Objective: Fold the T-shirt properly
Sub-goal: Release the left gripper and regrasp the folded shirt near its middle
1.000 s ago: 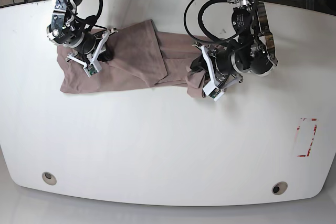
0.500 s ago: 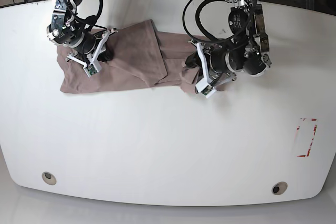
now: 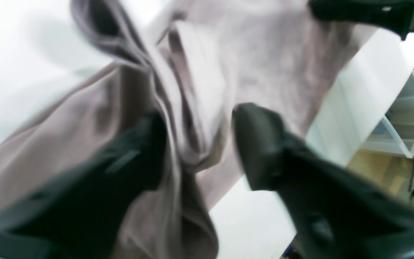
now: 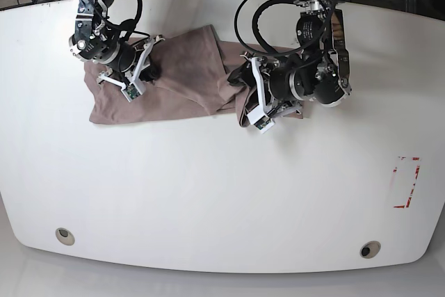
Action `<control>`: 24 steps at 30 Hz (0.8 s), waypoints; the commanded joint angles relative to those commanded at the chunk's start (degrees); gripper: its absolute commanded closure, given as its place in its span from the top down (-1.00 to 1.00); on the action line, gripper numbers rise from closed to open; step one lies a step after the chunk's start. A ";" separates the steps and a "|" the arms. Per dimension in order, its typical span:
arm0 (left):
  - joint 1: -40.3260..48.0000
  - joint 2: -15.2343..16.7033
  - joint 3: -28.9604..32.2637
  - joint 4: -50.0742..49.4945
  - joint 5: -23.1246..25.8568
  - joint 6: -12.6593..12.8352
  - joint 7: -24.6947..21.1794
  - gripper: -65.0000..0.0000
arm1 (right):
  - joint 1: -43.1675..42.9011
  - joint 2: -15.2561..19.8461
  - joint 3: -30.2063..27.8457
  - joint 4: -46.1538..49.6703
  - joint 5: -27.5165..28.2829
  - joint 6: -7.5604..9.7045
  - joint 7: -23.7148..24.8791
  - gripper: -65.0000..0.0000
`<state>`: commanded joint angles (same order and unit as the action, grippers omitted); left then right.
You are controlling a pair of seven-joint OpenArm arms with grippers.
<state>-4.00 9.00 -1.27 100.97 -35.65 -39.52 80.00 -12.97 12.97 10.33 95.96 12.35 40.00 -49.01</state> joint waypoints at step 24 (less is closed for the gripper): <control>-0.88 -9.57 -3.78 0.97 -0.70 0.09 -1.89 0.19 | 0.00 -0.70 0.18 3.69 -0.44 0.00 -0.09 -0.76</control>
<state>-4.88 -0.57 -5.05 101.93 -36.35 -39.43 78.11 -12.97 12.26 10.51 99.65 11.91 40.00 -49.10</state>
